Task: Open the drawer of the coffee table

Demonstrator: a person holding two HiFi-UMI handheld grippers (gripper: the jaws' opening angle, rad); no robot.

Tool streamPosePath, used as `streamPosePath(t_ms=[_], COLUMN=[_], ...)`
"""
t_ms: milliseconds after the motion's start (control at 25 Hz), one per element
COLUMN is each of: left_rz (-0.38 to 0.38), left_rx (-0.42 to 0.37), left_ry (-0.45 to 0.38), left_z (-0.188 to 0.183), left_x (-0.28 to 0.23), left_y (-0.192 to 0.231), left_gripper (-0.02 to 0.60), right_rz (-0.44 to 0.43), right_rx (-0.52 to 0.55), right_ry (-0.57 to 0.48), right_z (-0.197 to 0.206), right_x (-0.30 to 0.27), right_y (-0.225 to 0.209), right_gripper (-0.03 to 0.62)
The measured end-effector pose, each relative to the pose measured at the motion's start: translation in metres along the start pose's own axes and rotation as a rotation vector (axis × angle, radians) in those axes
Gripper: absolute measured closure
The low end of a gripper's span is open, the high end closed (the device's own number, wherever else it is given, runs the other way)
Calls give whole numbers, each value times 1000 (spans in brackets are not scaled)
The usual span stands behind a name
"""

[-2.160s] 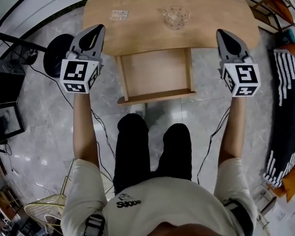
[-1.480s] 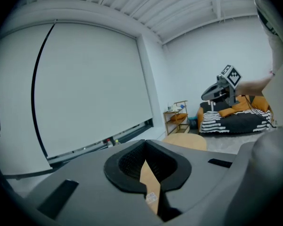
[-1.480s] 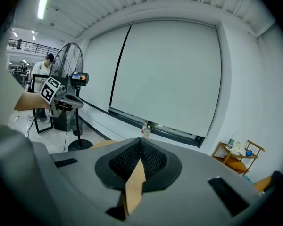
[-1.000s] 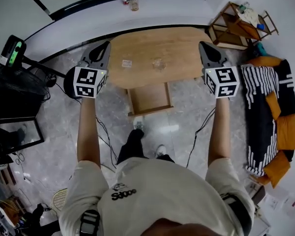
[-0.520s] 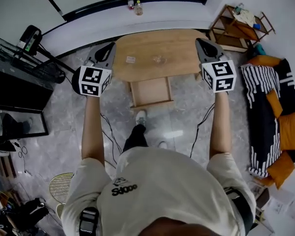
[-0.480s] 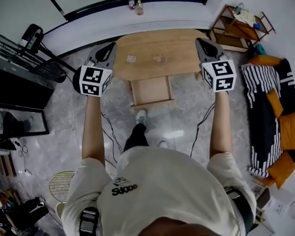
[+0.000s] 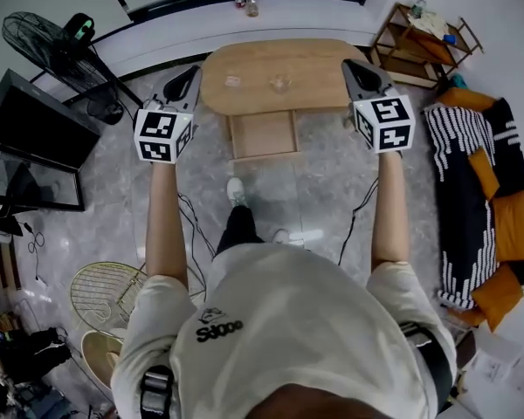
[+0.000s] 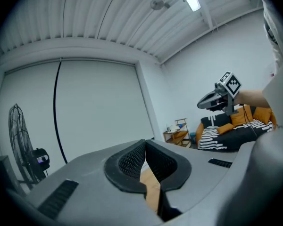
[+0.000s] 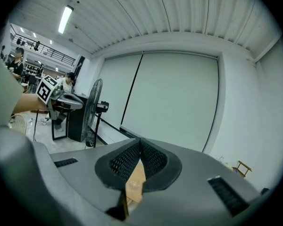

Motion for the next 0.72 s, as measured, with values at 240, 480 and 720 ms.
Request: streamPosePath(t_ms=[240,480,720], left_rz=[-37,-60,-70], left_rx=[2,-50,-70], left_ry=[2,7,-1], left_z=[-16,-22,-13], left_x=[40,65,98], left_y=[-1,9,40], left_gripper=[561,561,561], right_rz=[-8,10,15], right_rx=[23,39,51], right_ry=[-23,-28,-68], right_z=[-13,-22,-40], right_x=[31,34,28], right_y=[17,32,77], right_gripper=[588,588,588])
Point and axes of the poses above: the fingertips, and each gripper's own axes: x backward along the fingers, y to its left, z out of its underside, the point moved 3 cm from there along x, backward along the fingers, and after that the axes turned 13 degrees about -x, right-handed, at the moved point
